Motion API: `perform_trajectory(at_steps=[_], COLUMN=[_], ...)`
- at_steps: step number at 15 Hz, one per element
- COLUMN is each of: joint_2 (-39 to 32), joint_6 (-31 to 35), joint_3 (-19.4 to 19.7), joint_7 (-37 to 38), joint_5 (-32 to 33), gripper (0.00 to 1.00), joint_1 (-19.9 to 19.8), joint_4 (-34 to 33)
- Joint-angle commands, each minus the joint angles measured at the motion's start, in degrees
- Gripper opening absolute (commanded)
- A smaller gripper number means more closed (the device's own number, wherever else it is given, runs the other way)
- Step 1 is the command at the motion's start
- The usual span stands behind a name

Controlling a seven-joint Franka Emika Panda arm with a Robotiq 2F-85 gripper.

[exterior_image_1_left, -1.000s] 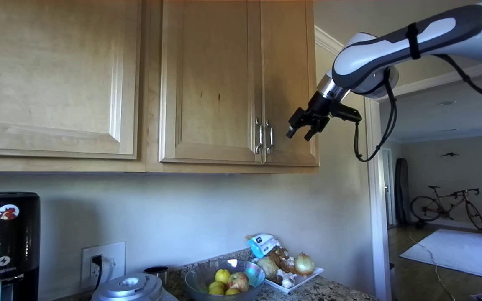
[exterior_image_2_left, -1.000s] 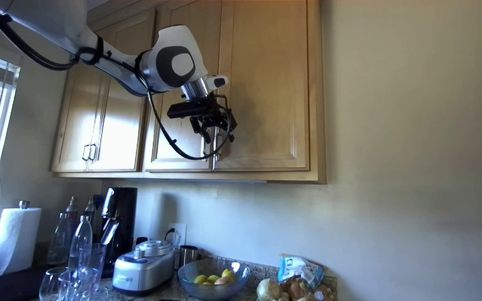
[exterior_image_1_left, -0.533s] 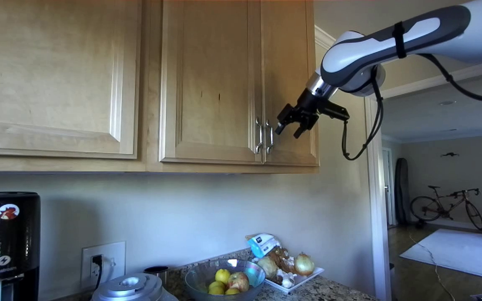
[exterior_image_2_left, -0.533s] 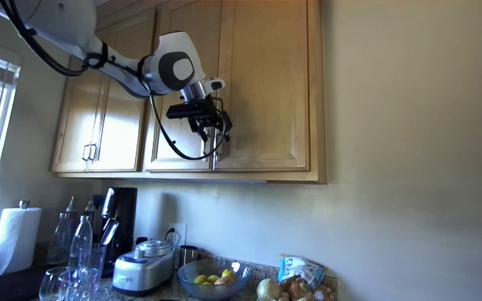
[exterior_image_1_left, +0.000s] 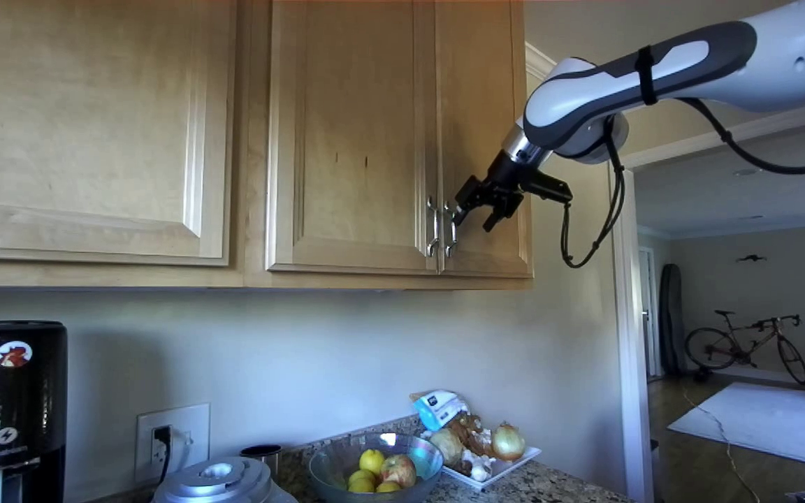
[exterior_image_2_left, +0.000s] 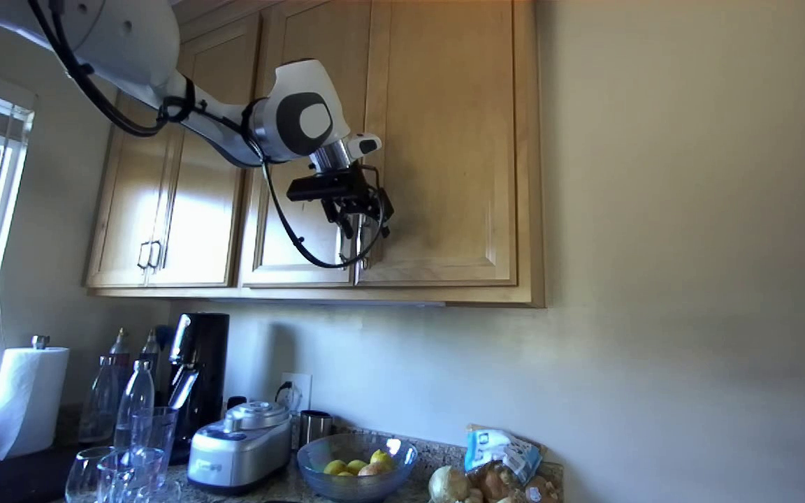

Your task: Open the cabinet doors

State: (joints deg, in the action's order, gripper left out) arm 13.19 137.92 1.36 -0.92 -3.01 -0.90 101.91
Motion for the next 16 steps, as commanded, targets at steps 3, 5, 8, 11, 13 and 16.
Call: perform_trajectory(at_steps=[3, 5, 8, 11, 13, 16], joint_2=[-2.0, -2.2, -1.8, -1.7, -1.8, -1.8], joint_6=[2.6, 2.5, 1.6, 2.1, 2.5, 2.6], joint_3=[-0.5, -0.7, -1.0, -1.2, -1.2, -1.3], joint_7=[1.1, 1.0, 0.8, 0.3, 0.3, 0.1], joint_5=[0.5, 0.3, -0.1, -0.5, 0.0, -0.3], gripper=[0.97, 0.72, 0.62, 0.4, 0.27, 0.09], joint_1=[0.1, 0.3, 0.5, 0.7, 0.5, 0.7], joint_4=[-2.0, -2.3, -2.2, -1.9, -1.7, -1.5])
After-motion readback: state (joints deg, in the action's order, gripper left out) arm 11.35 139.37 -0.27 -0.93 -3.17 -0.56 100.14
